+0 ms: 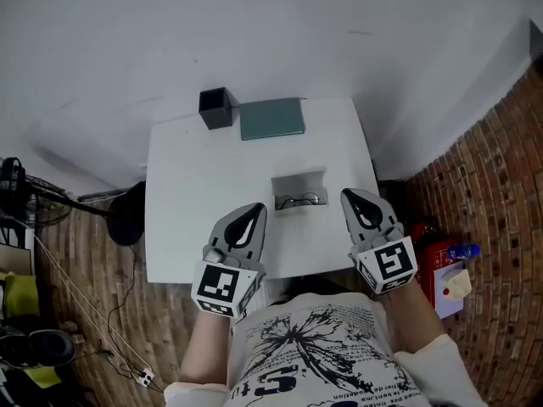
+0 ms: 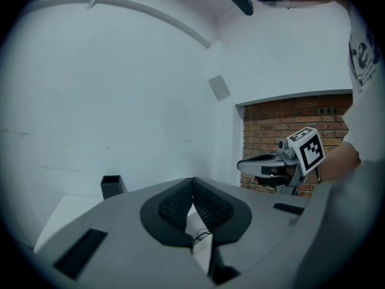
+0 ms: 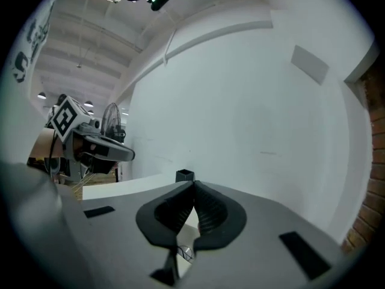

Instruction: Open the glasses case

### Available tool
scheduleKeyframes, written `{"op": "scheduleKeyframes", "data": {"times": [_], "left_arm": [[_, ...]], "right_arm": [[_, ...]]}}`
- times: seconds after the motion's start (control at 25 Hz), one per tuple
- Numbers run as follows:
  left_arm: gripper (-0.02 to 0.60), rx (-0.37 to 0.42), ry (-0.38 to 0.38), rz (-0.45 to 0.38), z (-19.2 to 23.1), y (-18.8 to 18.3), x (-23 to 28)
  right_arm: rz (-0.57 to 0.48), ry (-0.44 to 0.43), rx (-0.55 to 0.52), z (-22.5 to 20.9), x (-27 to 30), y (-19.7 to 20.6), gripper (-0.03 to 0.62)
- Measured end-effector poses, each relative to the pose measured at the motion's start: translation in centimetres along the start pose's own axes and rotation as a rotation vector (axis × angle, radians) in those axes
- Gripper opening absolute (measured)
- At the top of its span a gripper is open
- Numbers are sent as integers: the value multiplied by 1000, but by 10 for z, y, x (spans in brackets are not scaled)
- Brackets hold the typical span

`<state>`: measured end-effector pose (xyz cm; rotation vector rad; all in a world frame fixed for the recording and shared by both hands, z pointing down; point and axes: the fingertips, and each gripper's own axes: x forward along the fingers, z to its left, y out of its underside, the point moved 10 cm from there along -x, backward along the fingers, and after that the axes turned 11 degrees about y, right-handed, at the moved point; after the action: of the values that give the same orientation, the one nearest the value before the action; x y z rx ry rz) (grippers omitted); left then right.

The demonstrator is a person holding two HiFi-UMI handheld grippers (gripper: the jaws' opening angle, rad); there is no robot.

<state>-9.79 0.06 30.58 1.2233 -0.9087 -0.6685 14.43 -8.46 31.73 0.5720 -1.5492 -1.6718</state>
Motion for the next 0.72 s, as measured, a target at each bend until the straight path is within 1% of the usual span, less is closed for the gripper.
{"op": "scheduleKeyframes", "data": {"times": [0.16,0.28,0.48,0.64,0.72], "left_arm": [[14,16,23,-54,-8,-13,-15],[14,36,36,-89,-15,-19,-25],[14,37,47,-126,-17,-21,-32],[12,18,54,-129,-15,-20,-30],[14,21,61,-123,-13,-21,-28]], "right_arm": [[-75,-11,-46,6,-14,-15,14],[-106,-2,-35,6,-22,-21,14],[-106,15,20,2,-25,-20,12],[-103,7,47,0,-20,-17,12],[-101,2,43,1,-17,-18,12]]}}
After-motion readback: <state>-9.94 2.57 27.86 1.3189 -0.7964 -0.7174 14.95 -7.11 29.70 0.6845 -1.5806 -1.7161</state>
